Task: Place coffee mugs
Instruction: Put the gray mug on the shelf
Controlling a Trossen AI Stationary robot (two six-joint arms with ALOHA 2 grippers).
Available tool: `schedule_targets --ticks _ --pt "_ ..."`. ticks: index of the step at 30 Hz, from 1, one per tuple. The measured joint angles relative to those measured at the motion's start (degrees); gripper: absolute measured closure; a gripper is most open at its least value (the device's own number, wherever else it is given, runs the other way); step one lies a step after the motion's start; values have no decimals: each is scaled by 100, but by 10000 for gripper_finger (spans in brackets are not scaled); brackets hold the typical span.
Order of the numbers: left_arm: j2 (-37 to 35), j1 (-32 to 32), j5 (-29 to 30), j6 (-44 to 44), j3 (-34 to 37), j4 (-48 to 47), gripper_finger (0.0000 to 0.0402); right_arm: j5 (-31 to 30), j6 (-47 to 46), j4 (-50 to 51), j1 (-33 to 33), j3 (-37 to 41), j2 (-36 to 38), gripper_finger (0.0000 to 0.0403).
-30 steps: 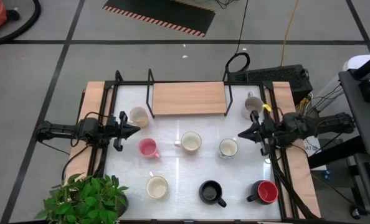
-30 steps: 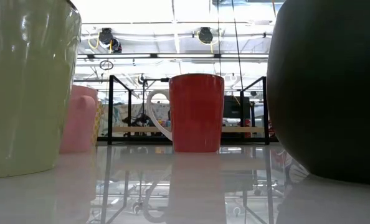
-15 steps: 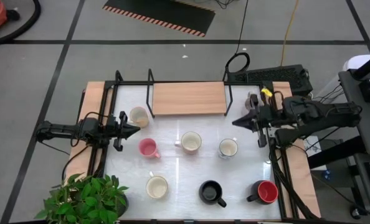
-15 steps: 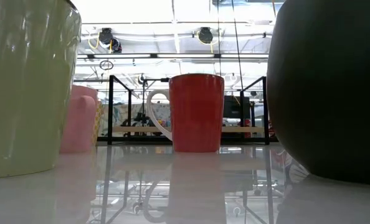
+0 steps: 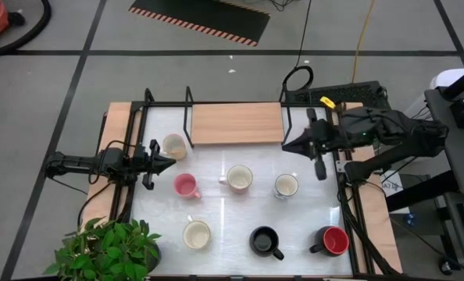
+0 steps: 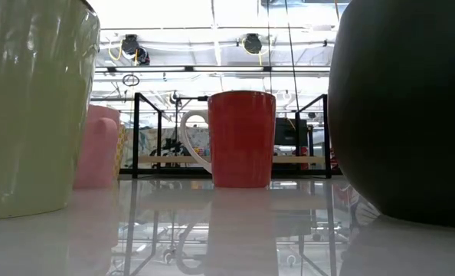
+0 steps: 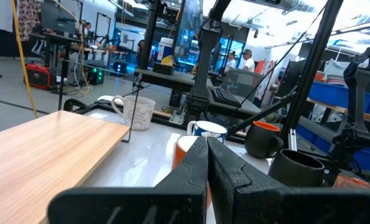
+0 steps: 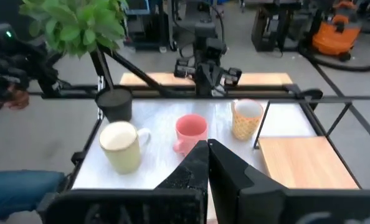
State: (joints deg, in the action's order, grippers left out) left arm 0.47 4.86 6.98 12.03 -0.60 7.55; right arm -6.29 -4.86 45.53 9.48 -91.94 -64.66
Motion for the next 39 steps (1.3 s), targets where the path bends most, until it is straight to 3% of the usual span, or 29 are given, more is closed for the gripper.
schedule_targets --ticks 7,12,21,28,32,39 --pt "0 -2 2 0 0 -2 400 -576 -296 1058 -83 -455 -571 403" --pt "1 -1 2 0 0 -1 400 -593 -790 1525 -164 -455 -865 403" --pt "2 -2 165 61 0 -8 400 -617 -658 1819 -136 -455 -1425 403" --pt "4 -2 147 -305 -52 226 400 -1851 -696 1820 43 -453 -1438 403" --pt "53 -2 -174 -85 -535 27 400 -2150 -710 1816 189 -453 -1373 403" --pt "755 -2 -197 313 -2021 -1542 400 -2226 -809 1761 342 -307 -1370 403"
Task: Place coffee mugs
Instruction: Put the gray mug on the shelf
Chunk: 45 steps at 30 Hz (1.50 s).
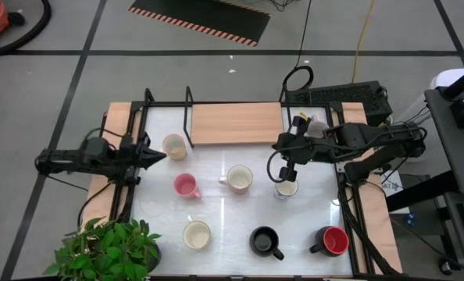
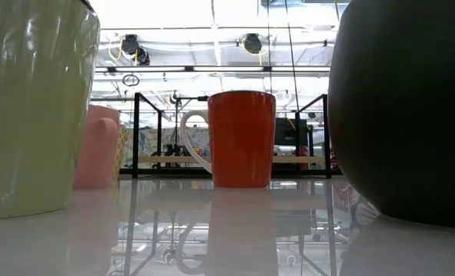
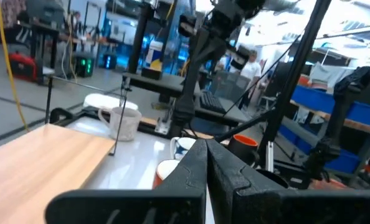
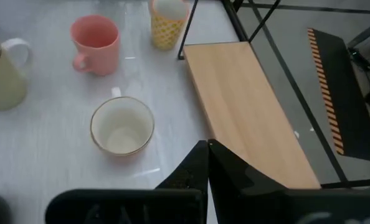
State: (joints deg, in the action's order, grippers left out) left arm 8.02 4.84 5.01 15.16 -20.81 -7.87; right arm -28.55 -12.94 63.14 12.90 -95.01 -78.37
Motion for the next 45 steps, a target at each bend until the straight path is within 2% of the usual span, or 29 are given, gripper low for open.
schedule_targets --ticks 12,19,26,36,42,45 --pt "2143 0 5 -544 -2620 -1295 400 336 -1428 -15 503 1024 138 403" --pt "3195 43 -47 -537 -3784 -2466 400 616 -2092 17 893 1373 138 403" --pt "3909 293 -42 -766 -3690 -2508 400 607 -2619 202 1234 1516 138 403" --pt "5075 474 95 -1196 -3564 -2499 400 762 -3637 1009 1232 1516 138 403" --pt "5475 498 154 -1522 -3564 -2490 400 925 -3885 1692 1226 1516 138 401" --pt "5536 498 154 -1533 -3562 -2482 400 1070 -4065 2161 1225 1516 138 384"
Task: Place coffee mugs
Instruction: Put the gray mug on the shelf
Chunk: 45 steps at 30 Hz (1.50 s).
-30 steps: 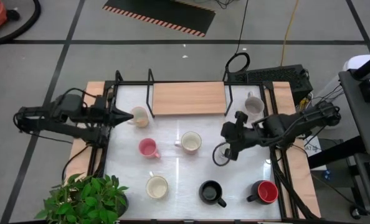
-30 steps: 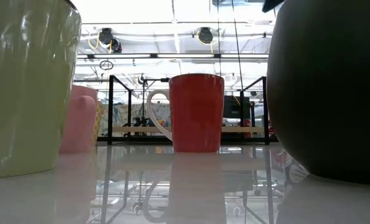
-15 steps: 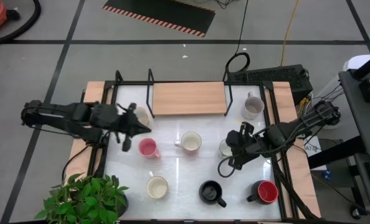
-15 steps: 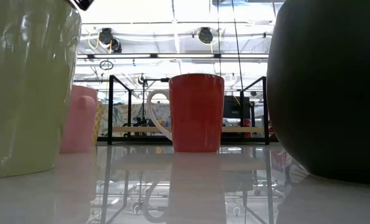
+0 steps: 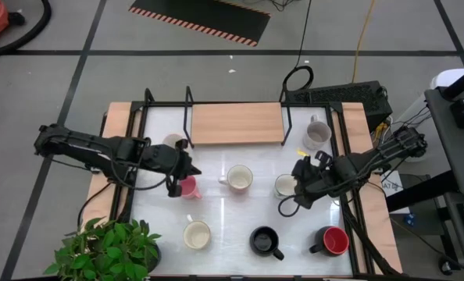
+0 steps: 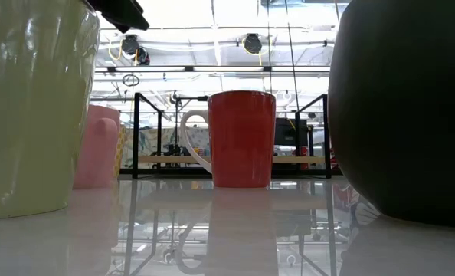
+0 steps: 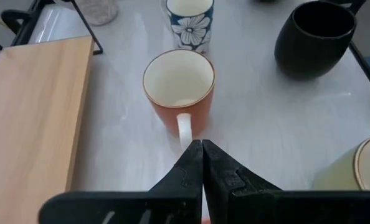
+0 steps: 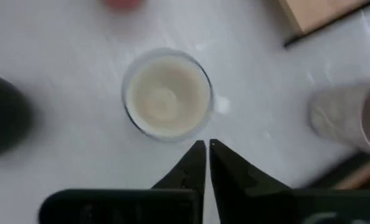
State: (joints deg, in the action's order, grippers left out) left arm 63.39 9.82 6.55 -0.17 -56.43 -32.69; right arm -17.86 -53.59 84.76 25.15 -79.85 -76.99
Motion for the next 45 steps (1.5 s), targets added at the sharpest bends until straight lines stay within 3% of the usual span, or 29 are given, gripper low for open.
schedule_targets --ticks 5,13,17,25,35,45 --pt "8 -1 2 55 0 25 400 -25 -207 530 -122 28 1 327" --pt "5 -2 7 244 0 33 400 -569 789 521 -697 815 2 217" --pt "5 -4 7 247 0 33 400 -594 1107 535 -1254 1355 59 182" --pt "5 -4 7 260 0 33 400 -848 1424 528 -2009 2188 500 165" --pt "5 -4 7 258 0 181 400 -1070 2192 160 -2622 2652 1632 165" --pt "5 -4 7 -14 2 622 400 -1068 3619 -566 -3114 3149 1742 133"
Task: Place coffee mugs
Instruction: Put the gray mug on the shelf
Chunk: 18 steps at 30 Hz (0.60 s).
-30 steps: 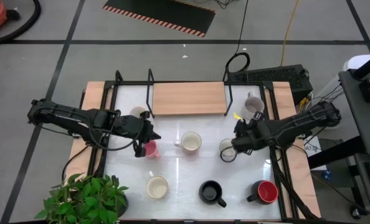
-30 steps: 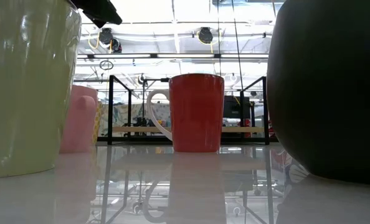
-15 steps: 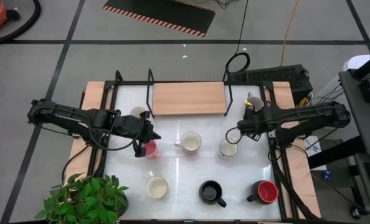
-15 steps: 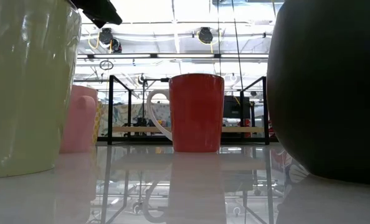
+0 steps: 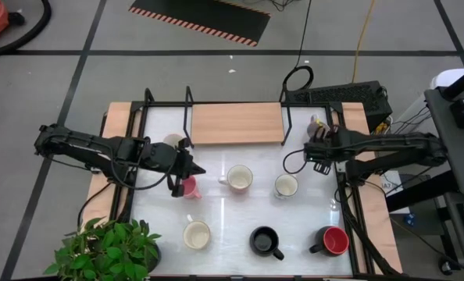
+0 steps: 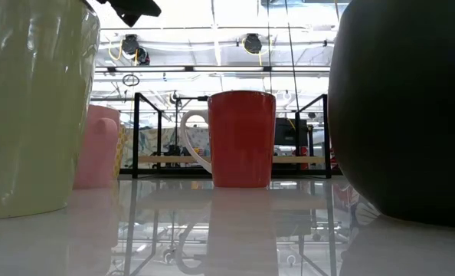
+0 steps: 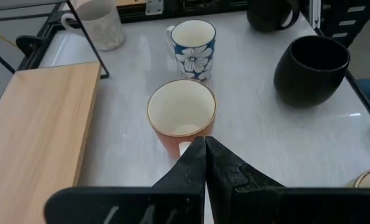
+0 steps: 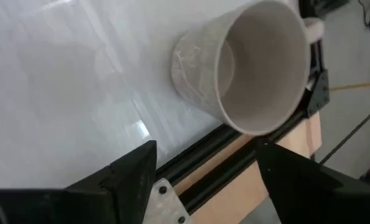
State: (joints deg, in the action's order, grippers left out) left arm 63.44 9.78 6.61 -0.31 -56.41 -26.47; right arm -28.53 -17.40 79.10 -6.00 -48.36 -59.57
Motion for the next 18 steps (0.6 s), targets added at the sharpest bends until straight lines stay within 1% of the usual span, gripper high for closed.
schedule_targets --ticks 4,7,9,10,13,16,18 --pt "0 0 0 -3 1 -10 400 72 480 -303 -257 75 2 112" --pt "0 0 0 -5 1 -32 400 -89 843 -460 -410 75 0 106" --pt "0 0 0 -106 1 -34 400 -296 1219 -689 -491 86 0 106" --pt "0 0 0 -146 1 -34 400 -306 1438 -817 -553 107 0 107" --pt "0 1 0 -176 1 -36 400 -112 2008 -1203 -784 166 0 115" --pt "0 0 0 -176 1 -40 400 170 2303 -1348 -1035 241 -26 127" --pt "0 0 0 -178 1 -47 400 254 2413 -1377 -1175 289 -47 137"
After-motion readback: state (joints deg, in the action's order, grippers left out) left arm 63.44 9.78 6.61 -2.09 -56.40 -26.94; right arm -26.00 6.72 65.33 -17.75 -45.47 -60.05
